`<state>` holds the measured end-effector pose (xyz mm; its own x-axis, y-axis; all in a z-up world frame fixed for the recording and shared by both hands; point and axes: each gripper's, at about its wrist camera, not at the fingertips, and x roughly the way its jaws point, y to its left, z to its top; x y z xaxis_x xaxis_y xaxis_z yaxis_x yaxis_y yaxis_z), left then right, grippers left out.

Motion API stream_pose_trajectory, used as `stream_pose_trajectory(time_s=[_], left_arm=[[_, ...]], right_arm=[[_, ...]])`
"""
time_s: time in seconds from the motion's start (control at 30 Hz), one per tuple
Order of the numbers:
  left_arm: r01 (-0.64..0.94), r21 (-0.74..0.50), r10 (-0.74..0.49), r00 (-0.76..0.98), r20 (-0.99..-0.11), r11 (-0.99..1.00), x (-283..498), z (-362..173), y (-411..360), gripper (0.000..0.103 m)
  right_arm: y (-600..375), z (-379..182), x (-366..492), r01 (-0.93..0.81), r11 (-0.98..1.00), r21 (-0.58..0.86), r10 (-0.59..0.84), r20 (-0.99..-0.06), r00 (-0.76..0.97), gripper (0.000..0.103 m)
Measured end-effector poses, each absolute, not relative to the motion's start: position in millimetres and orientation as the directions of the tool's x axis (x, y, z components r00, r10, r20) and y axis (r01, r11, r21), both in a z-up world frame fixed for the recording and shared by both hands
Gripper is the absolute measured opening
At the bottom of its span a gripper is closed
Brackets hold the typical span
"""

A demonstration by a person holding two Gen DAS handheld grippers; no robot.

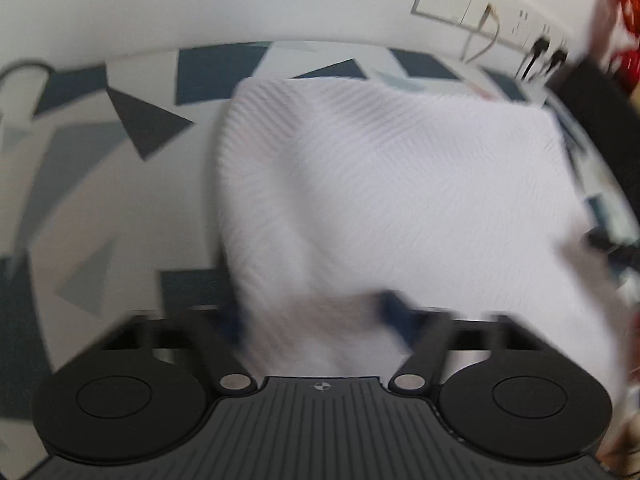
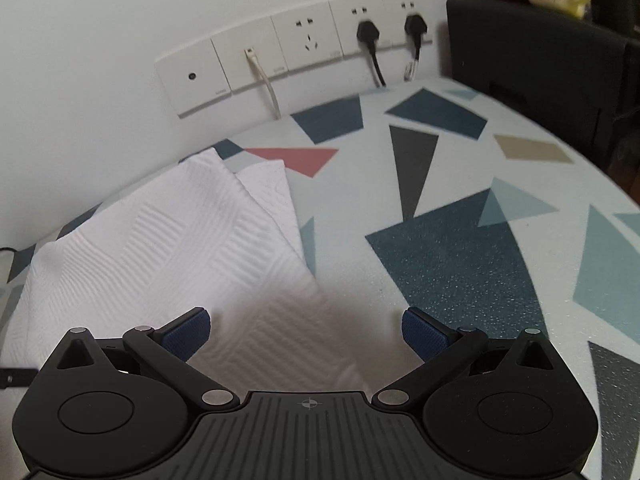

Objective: Fold clothes
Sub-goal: 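Grasp the folded sweatshirt edge with both grippers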

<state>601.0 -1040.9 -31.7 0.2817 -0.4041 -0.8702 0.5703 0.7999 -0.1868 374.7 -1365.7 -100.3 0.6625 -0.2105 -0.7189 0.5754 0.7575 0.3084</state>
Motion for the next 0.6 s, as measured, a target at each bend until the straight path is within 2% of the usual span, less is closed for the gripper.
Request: stream_pose_trajectory(time_s=[0.07, 0.13, 0.23, 0.3, 0.37, 0.4, 0.47, 0.53, 0.6], left_arm=[[0.557, -0.17, -0.391, 0.306, -0.868, 0.813, 594.7, -27.3, -1043.5, 0.041], [0.551, -0.133, -0.368, 0.343, -0.864, 0.824, 585.3, -23.2, -1042.3, 0.029], [0.513, -0.143, -0.36, 0.353, -0.864, 0.846, 575.3, -18.9, -1031.3, 0.024], [0.478, -0.171, -0.36, 0.337, -0.87, 0.861, 570.1, -19.1, -1020.5, 0.024], [0.448, -0.187, -0.354, 0.325, -0.877, 0.874, 562.5, -18.7, -1009.5, 0.024], [0.437, -0.194, -0.353, 0.32, -0.879, 0.878, 559.5, -18.9, -1003.7, 0.024], [0.425, -0.205, -0.356, 0.314, -0.88, 0.881, 555.2, -21.5, -991.1, 0.035], [0.406, -0.199, -0.345, 0.325, -0.88, 0.892, 551.7, -25.5, -979.4, 0.06], [0.39, -0.2, -0.342, 0.338, -0.877, 0.899, 549.8, -27.4, -971.5, 0.066]], right_arm=[[-1367.6, -103.0, 379.3, 0.556, 0.774, 0.304, -0.19, -0.726, 0.661, 0.102], [-1367.6, -104.7, 386.2, 0.515, 0.805, 0.294, -0.161, -0.727, 0.667, 0.102], [-1363.8, -105.8, 397.1, 0.424, 0.856, 0.295, -0.094, -0.718, 0.689, 0.101], [-1355.3, -104.4, 407.6, 0.329, 0.902, 0.28, -0.03, -0.719, 0.695, 0.088], [-1345.8, -102.1, 416.9, 0.26, 0.931, 0.257, 0.011, -0.73, 0.683, 0.072], [-1344.1, -101.0, 419.9, 0.235, 0.936, 0.263, 0.035, -0.733, 0.679, 0.069], [-1345.1, -99.4, 423.7, 0.201, 0.935, 0.293, 0.084, -0.733, 0.675, 0.064], [-1349.3, -98.7, 425.0, 0.197, 0.932, 0.306, 0.099, -0.734, 0.672, 0.064], [-1351.5, -96.2, 423.7, 0.22, 0.937, 0.272, 0.056, -0.737, 0.674, 0.068]])
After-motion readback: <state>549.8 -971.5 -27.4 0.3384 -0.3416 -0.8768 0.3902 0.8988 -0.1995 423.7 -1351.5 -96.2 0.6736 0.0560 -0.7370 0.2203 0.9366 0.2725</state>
